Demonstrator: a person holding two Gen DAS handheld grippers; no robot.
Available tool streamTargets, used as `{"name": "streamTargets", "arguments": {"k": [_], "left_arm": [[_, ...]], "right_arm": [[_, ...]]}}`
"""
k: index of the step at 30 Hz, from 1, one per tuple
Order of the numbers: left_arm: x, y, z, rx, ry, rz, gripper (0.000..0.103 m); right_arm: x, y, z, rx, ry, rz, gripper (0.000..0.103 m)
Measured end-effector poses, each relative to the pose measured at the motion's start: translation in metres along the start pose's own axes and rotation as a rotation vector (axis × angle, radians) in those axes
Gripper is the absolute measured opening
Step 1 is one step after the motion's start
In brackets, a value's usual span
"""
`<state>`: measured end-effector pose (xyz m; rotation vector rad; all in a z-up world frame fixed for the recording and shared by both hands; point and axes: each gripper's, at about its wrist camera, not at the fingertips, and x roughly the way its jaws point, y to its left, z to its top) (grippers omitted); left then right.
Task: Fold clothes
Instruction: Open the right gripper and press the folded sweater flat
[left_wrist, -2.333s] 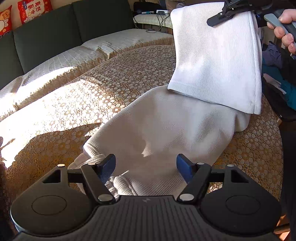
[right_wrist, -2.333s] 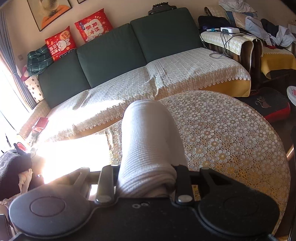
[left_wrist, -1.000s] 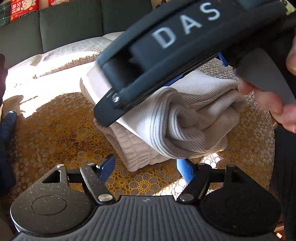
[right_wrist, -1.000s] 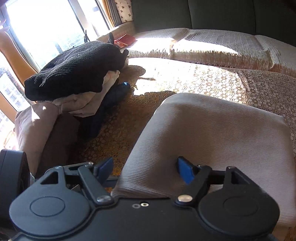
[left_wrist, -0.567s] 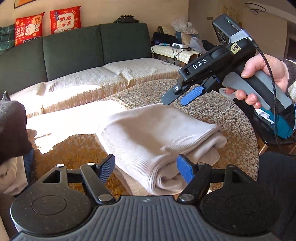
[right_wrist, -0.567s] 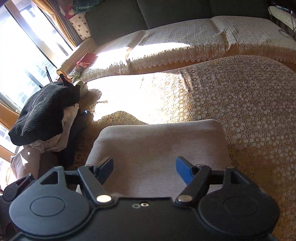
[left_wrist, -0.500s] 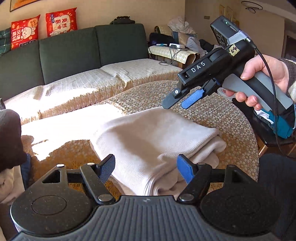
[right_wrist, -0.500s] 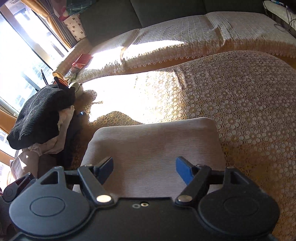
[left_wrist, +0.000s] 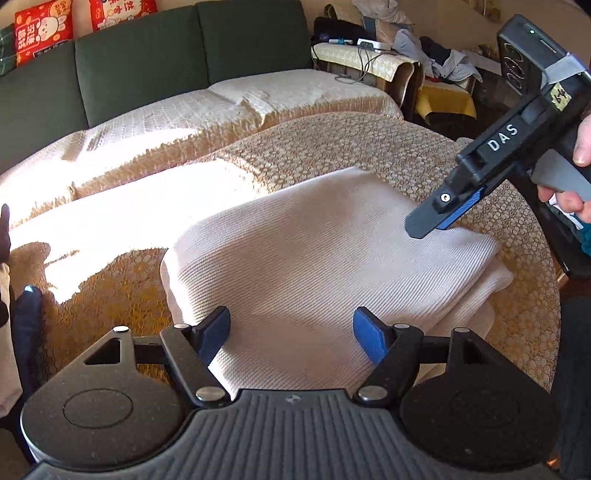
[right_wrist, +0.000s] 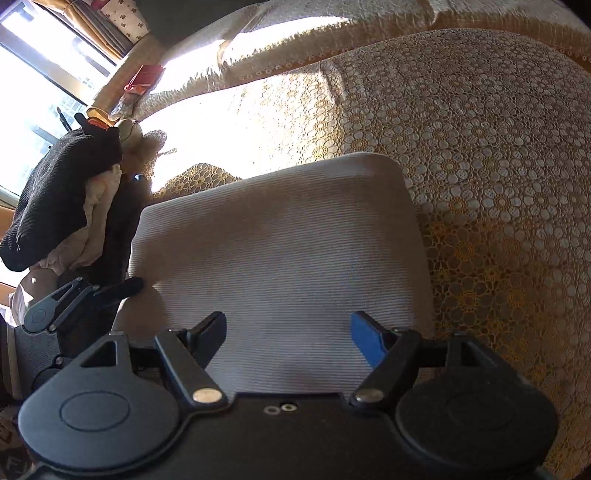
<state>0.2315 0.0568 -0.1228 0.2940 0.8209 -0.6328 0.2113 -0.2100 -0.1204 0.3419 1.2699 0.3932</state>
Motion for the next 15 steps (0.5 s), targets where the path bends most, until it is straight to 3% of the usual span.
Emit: {"name": "streamTargets", "arguments": {"k": [7, 12, 15], "left_arm": [[0.004, 0.022, -0.026, -0.112, 0.0, -0.062, 0.073], [0.009, 0.029, -0.033, -0.162, -0.004, -0.079, 0.074], [0.007, 0.026, -0.032, -0.142, -0.005, -0.069, 0.074]], "right_arm": [[0.032, 0.014, -0.021, -0.062, 0.033, -0.052, 0.103], [0.036, 0.012, -0.013, -0.05, 0.053, -0.026, 0.103], [0.026, 0.008, -0.006, -0.039, 0.059, 0.011, 0.103]]}}
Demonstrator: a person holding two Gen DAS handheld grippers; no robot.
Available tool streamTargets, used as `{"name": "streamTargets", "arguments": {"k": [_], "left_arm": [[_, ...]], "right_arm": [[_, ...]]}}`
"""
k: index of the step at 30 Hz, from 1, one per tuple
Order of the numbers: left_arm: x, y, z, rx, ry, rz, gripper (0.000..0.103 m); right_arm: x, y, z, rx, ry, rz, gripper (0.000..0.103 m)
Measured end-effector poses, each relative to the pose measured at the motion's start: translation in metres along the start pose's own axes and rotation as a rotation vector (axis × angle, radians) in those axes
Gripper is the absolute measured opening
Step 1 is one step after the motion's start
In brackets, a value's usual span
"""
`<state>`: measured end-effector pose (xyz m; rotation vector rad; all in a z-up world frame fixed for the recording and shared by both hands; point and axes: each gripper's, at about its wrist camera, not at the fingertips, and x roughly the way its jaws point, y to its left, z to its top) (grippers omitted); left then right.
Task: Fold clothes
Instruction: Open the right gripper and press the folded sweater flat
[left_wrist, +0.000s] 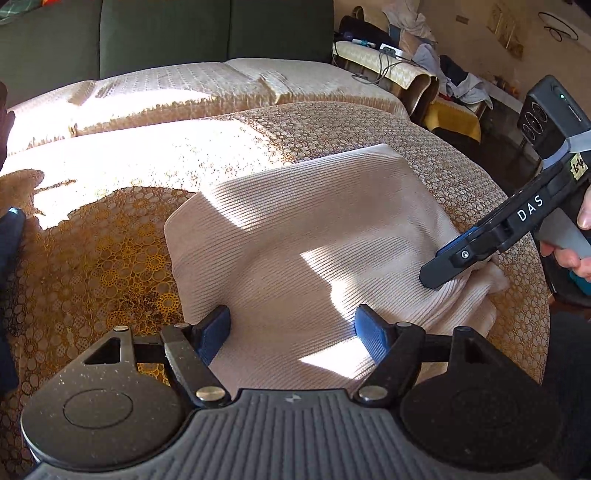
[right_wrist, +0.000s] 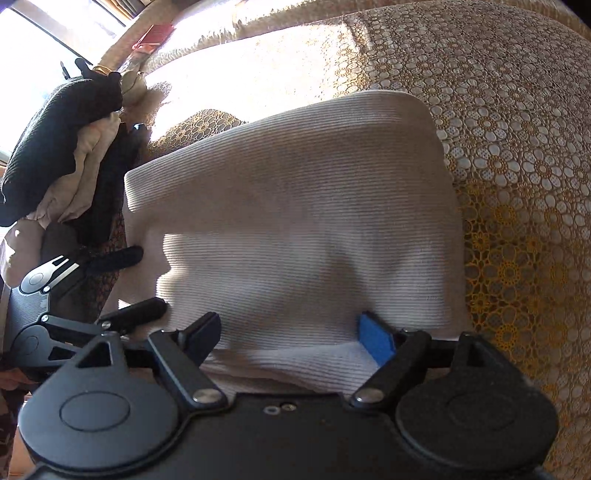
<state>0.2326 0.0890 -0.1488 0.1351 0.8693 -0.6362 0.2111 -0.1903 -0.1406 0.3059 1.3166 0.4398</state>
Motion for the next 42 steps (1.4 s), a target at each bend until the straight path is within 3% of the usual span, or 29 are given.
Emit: {"name": "streamTargets", "arguments": {"k": [5, 8, 15, 19, 24, 28, 35, 39, 42], "left_arm": [[-0.018, -0.025, 0.0, 0.111, -0.033, 0.048, 0.075], [-0.029, -0.035, -0.004, 0.148, -0.046, 0.062, 0.075], [-0.038, -0.04, -0.012, 0.133, -0.034, 0.069, 0.08], [-0.03, -0.043, -0.021, 0.166, -0.017, 0.091, 0.082], [-0.027, -0.045, -0.027, 0.169, -0.019, 0.095, 0.087], [-0.023, -0.048, -0.031, 0.181, -0.008, 0.098, 0.092], [-0.034, -0.04, -0.019, 0.157, -0.005, 0.072, 0.093], [-0.047, -0.027, -0.009, 0.109, -0.004, 0.074, 0.093], [-0.05, -0.013, -0.003, 0.053, 0.014, 0.054, 0.093]], "right_arm": [[-0.037, -0.01, 0.02, 0.027, -0.101, 0.034, 0.103], [-0.043, -0.005, 0.042, 0.038, -0.119, 0.096, 0.103], [-0.016, 0.044, 0.072, -0.009, -0.118, 0.16, 0.103], [0.014, 0.061, 0.082, -0.01, -0.093, 0.131, 0.103], [0.045, 0.045, 0.089, 0.062, -0.063, 0.076, 0.103], [0.051, 0.039, 0.088, 0.078, -0.07, 0.087, 0.103], [0.004, 0.032, 0.086, -0.029, -0.059, 0.107, 0.103], [-0.021, 0.002, 0.074, -0.074, -0.048, 0.066, 0.103], [-0.036, -0.035, 0.066, -0.019, -0.071, 0.05, 0.103]]}}
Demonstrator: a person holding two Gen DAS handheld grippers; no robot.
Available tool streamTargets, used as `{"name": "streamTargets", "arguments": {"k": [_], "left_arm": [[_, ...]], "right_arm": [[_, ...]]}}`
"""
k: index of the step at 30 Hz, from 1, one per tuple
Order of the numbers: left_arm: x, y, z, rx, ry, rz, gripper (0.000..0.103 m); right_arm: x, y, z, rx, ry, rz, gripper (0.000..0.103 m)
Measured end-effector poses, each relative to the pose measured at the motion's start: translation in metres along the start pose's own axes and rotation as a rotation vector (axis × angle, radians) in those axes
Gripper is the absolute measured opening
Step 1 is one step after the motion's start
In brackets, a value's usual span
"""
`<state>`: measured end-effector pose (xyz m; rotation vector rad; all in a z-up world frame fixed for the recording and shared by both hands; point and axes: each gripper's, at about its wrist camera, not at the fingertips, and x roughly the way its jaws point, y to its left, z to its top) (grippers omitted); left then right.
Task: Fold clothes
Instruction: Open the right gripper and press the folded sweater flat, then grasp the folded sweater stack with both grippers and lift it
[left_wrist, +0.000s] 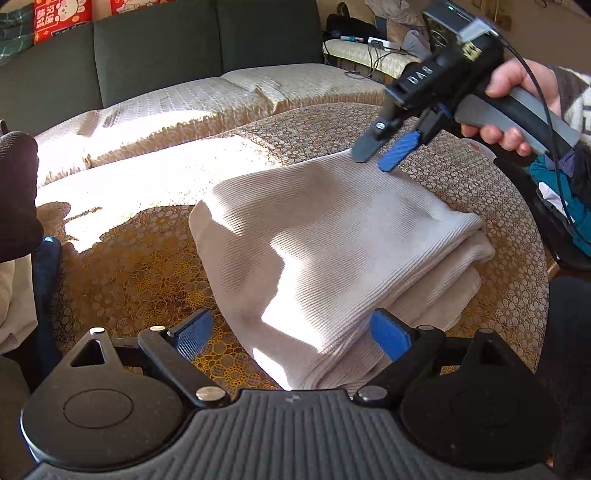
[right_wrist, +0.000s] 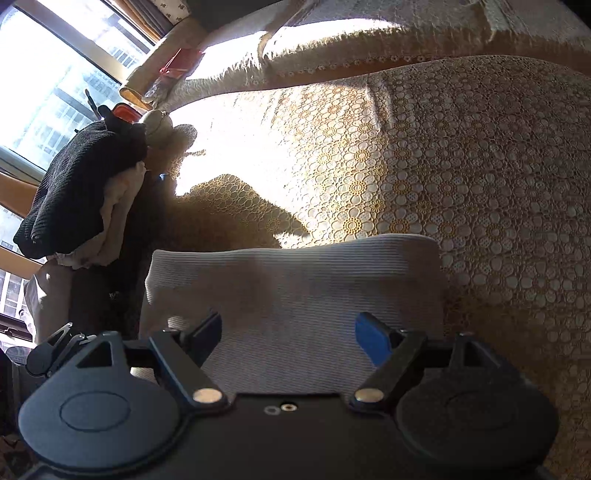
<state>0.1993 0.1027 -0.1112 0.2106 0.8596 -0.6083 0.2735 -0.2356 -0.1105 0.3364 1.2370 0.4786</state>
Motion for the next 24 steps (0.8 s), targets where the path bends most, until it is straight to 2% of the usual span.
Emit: {"name": "streamTargets", "arguments": {"k": [7, 10, 13, 24], "left_arm": [[0.007, 0.034, 0.005, -0.2, 0.012, -0.066, 0.094], [0.011, 0.054, 0.005, -0.343, 0.008, -0.14, 0.094], [0.02, 0.066, 0.005, -0.427, 0.028, -0.187, 0.094], [0.065, 0.106, -0.013, -0.739, 0.034, -0.314, 0.094]], "right_arm": [[-0.011, -0.069, -0.026, 0.131, -0.026, 0.049, 0.103], [-0.004, -0.087, -0.038, 0.168, -0.015, 0.1, 0.103], [0.004, -0.094, -0.047, 0.193, -0.009, 0.17, 0.103], [0.018, -0.097, -0.054, 0.217, -0.012, 0.291, 0.103]]}}
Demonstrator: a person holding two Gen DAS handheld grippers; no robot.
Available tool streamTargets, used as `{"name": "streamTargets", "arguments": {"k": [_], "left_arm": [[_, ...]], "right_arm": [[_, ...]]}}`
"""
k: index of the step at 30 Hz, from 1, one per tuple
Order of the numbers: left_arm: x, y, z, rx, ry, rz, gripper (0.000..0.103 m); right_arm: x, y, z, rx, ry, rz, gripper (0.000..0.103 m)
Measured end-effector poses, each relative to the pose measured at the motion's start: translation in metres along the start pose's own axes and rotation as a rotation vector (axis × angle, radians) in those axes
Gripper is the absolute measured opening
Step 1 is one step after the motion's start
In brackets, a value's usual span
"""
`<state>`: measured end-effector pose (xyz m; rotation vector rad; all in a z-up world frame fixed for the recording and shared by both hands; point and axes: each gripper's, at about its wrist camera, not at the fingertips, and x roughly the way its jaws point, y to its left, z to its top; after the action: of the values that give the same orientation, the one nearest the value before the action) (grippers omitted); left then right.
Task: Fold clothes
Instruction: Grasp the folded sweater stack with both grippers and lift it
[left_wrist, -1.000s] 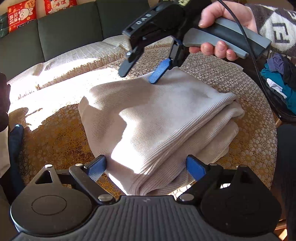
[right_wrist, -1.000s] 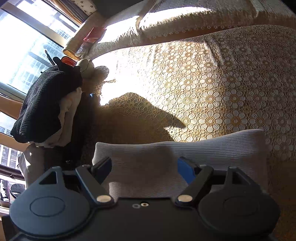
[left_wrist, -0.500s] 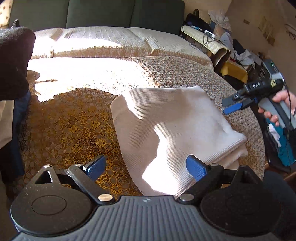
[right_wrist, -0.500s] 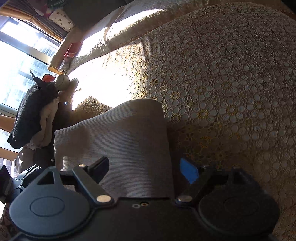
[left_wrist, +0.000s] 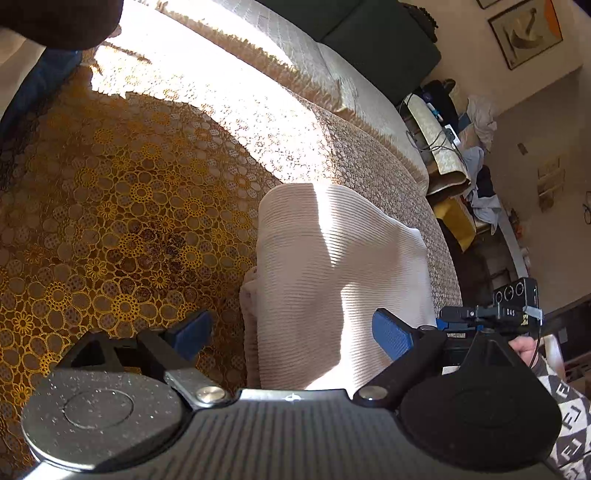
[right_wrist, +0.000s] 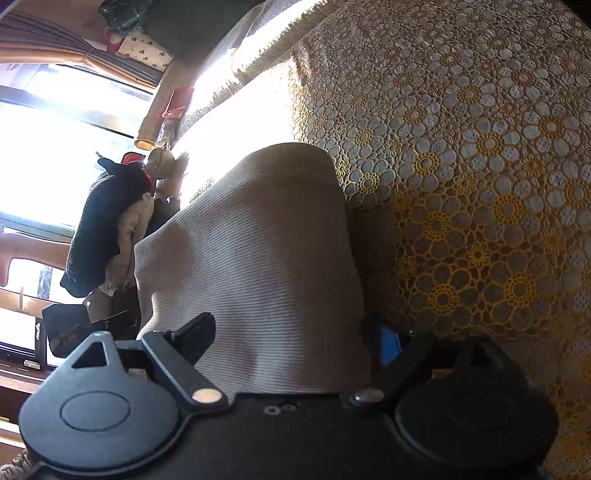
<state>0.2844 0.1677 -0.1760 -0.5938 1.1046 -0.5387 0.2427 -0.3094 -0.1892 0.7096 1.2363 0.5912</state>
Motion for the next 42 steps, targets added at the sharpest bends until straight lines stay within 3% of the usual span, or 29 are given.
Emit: {"name": "streamTargets", "arguments": {"k": [5, 8, 16, 29, 35, 42], "left_arm": [[0.009, 0.017, 0.002, -0.112, -0.012, -0.074, 0.094], [0.016, 0.022, 0.002, -0.132, -0.006, -0.068, 0.094], [0.026, 0.037, 0.003, -0.21, -0.01, -0.119, 0.094], [0.042, 0.044, 0.003, -0.244, 0.004, -0.175, 0.094], [0.055, 0.038, 0.001, -0.221, 0.04, -0.22, 0.096], [0.058, 0.026, 0.001, -0.188, 0.034, -0.21, 0.1]], "right_arm": [[0.001, -0.004, 0.002, 0.009, -0.007, 0.023, 0.103], [0.001, -0.01, 0.001, 0.013, 0.003, 0.002, 0.103], [0.005, -0.02, -0.005, 0.037, 0.021, 0.071, 0.103], [0.013, -0.028, -0.005, 0.068, 0.026, 0.148, 0.103], [0.016, -0.028, -0.003, 0.042, 0.032, 0.151, 0.103], [0.016, -0.021, -0.005, 0.018, 0.037, 0.131, 0.103]]}}
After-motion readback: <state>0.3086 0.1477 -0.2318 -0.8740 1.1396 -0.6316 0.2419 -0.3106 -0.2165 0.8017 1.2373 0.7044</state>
